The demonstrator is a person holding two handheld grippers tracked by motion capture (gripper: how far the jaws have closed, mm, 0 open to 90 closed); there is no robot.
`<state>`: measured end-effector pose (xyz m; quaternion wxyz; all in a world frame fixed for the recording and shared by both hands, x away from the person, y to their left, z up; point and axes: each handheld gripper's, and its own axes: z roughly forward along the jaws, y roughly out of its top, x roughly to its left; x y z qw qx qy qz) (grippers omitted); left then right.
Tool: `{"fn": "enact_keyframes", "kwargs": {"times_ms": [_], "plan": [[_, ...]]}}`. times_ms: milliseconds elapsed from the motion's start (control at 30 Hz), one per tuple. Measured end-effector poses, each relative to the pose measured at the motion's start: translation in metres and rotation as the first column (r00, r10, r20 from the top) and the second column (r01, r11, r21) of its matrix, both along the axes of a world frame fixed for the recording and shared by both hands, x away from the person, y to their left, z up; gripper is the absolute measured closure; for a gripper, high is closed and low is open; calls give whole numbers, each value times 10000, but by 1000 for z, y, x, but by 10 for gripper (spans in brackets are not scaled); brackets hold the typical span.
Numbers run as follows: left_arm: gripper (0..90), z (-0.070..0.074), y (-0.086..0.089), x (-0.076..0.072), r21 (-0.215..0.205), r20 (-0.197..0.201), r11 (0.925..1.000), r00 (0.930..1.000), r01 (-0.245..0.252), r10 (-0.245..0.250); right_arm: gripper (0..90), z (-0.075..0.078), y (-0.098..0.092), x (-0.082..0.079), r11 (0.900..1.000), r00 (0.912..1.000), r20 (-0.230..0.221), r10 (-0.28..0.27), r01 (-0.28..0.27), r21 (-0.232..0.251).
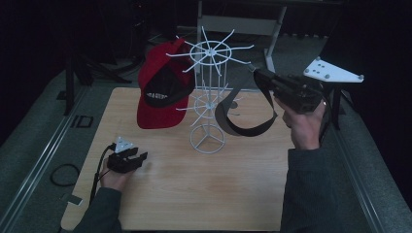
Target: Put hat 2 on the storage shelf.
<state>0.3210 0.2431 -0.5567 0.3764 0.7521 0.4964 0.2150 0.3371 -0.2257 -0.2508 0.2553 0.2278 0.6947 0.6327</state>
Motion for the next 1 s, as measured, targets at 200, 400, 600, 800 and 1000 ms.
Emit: {"fn": "enact_keyframes", "kwargs": {"times_ms": [200,400,600,800,1000], "plan": [[530,0,0,0,1,8,10000,10000,0,0,879,3,-2,1,9989,9999,-52,147,-145,450],[530,0,0,0,18,-5,10000,10000,9,-9,879,5,-4,4,9933,9989,-211,420,-395,1083],[530,0,0,0,50,-19,10000,10000,20,-20,878,6,-3,12,9897,9985,-347,418,-367,1384],[530,0,0,0,35,-8,10000,10000,20,-20,879,6,2,18,9890,9981,-478,386,-313,1445],[530,0,1,0,22,-1,10000,10000,14,-14,879,1,10,33,9927,9952,-950,232,-117,1199]]}}
